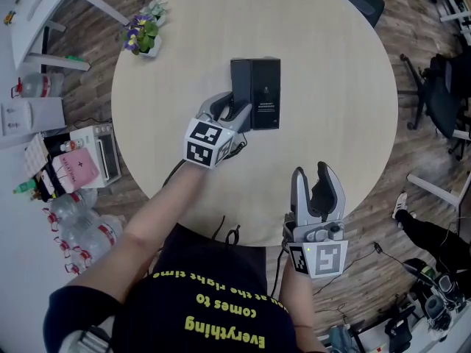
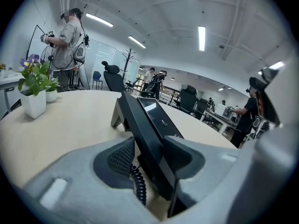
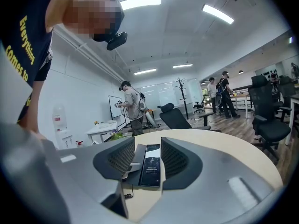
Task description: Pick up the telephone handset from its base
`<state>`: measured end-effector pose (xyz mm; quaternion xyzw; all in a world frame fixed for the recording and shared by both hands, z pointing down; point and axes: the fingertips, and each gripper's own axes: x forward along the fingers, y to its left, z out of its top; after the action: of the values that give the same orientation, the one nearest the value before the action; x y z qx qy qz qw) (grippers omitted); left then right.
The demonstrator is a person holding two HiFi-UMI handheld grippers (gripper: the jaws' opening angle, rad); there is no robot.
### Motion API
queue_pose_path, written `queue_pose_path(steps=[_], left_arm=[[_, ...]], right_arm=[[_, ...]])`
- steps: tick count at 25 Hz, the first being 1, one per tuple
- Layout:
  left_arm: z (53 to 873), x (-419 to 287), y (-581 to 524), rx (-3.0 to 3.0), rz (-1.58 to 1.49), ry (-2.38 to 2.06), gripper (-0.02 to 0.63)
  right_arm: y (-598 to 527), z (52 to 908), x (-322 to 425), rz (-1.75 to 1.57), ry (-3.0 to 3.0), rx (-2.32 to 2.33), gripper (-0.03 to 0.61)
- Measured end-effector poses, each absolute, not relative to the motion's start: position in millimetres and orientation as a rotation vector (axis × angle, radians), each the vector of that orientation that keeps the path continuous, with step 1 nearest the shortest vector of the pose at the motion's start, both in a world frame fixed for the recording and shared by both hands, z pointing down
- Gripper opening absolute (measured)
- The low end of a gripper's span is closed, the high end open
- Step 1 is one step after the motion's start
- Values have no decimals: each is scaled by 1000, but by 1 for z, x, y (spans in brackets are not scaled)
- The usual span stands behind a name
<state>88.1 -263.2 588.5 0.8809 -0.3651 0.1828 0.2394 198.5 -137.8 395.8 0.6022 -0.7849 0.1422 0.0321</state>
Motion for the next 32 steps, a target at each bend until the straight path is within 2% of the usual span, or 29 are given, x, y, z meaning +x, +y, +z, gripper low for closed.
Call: queue_pose_path(steps=[11, 22, 32], left_arm=[[586, 89, -263, 2386, 489, -995, 183], [575, 83, -266, 2315, 364, -989, 117], [560, 87, -264, 2320, 274, -954, 92]], right_arm=[[-138, 397, 198, 452, -2424, 1837, 184], [-141, 397, 195, 449, -2427, 1823, 184], [-140, 391, 193, 434, -2439, 1823, 184]])
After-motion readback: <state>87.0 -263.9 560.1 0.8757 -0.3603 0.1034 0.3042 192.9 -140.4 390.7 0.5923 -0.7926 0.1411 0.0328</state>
